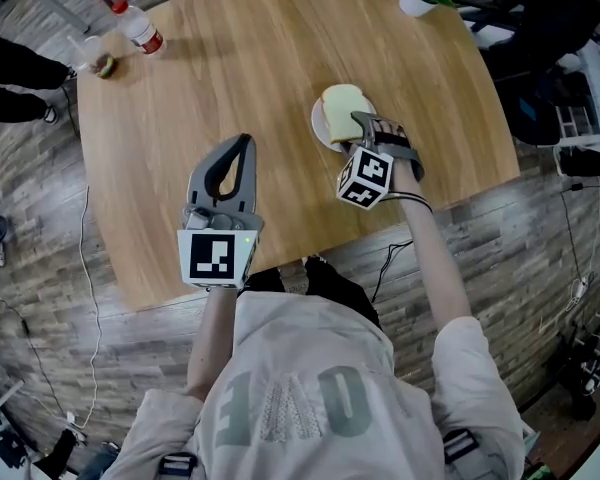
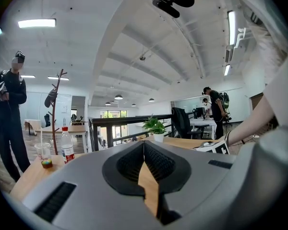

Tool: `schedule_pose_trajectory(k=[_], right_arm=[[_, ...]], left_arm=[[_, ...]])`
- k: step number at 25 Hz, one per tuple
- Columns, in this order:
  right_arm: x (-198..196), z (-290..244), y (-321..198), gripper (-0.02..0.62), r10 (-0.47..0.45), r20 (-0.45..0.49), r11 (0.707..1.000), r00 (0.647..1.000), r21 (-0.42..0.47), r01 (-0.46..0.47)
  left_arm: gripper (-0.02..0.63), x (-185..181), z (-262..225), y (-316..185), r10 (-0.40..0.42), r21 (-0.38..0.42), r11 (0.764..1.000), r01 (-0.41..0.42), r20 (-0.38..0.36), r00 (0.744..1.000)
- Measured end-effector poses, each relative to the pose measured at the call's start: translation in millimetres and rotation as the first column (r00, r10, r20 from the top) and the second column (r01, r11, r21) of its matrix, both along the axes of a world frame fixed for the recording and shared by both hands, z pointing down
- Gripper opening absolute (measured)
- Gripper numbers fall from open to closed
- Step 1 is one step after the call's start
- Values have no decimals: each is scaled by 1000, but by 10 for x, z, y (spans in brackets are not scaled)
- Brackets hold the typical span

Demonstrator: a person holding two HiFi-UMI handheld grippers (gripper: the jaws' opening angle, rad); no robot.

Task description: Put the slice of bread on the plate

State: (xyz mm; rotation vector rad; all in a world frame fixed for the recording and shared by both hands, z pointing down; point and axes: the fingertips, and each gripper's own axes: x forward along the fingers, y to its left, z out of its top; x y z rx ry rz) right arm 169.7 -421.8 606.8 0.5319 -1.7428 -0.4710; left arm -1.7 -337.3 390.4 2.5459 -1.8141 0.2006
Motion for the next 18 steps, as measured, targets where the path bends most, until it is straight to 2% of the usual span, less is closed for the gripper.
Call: schedule_pose_trajectory(k=[4,8,12,14,16,17,18], right_arm=[[9,-22,18,302,-50,1,997,999,-54,50],[19,-135,29,316,-70,8,996,997,-63,71],[-38,-522,-109,318,-49,78,999,996,19,47],[-114,-874,-207,318,-32,161,996,986,88,18],[-210,-1314,-267,316,-12,293,988,956,153,-34],[-258,-1554,-263,316,4,390,983,921,168,-75],[-301,-1798,-230,314,25,509,979,860,162,-124]], left_arm=[[9,29,-6,6,-1,-11,1000,1,-22,1000],[9,25,-40,17,-4,-3,1000,4,-26,1000],[9,-27,-89,4,-9,32,999,10,-25,1000],[9,-38,-131,-7,-11,41,999,12,-26,1000],[9,-29,-185,-23,-10,59,998,11,-27,1000],[9,-17,-210,-30,-9,66,998,10,-26,1000],[9,2,-233,-34,-7,71,997,8,-24,1000]])
